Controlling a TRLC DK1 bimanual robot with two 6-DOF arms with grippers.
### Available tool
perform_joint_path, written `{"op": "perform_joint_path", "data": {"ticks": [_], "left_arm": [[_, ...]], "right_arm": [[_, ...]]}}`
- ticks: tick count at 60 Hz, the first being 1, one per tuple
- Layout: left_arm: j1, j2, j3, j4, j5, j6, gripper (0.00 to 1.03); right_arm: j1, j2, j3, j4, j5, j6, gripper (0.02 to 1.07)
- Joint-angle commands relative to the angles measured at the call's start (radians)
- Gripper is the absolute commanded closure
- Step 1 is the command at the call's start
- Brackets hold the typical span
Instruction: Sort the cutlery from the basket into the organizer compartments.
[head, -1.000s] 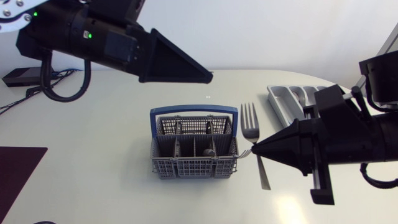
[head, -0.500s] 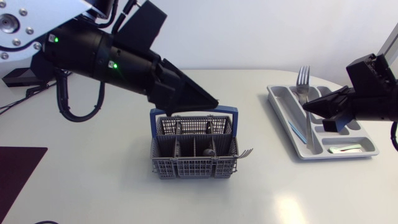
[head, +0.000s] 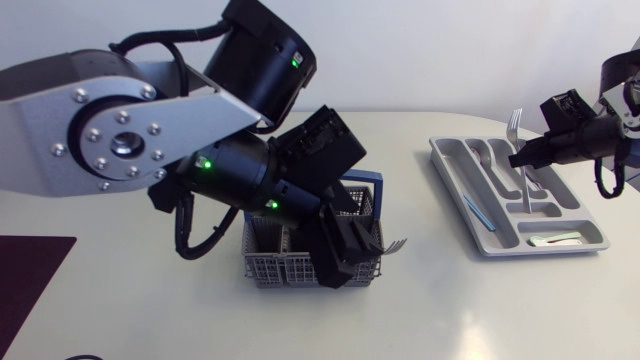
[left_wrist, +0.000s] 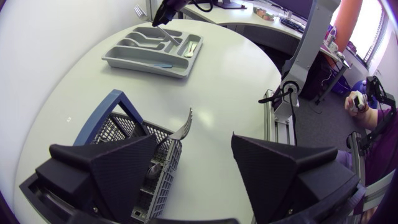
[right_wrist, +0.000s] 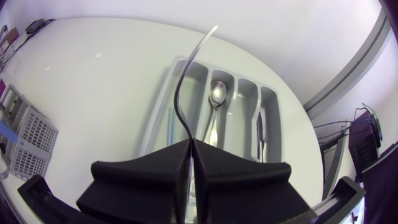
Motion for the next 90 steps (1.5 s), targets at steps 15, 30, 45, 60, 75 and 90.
{"op": "perform_joint_path", "data": {"ticks": [15,30,45,60,75,90], "left_arm": [[-0.001,0.031,-0.047,0.037,-0.018,0.029,0.20],[-0.001,0.028,-0.058,0.037,-0.020,0.035,0.20],[-0.007,0.011,-0.067,0.037,-0.018,0.032,0.20],[-0.017,-0.005,-0.075,0.037,-0.020,0.029,0.20],[-0.020,-0.023,-0.079,0.029,-0.023,0.026,0.20],[-0.032,-0.031,-0.076,0.025,-0.025,0.023,0.20]], "right_arm": [[0.005,0.302,0.285,0.015,0.203,0.075,1.01],[0.039,0.468,0.462,-0.011,0.377,0.092,1.01],[0.059,0.592,0.590,-0.042,0.489,0.123,1.01],[0.068,0.719,0.727,-0.101,0.552,0.147,1.01],[0.076,0.813,0.840,-0.190,0.576,0.166,1.01],[0.071,0.894,0.936,-0.275,0.576,0.175,0.99]]}}
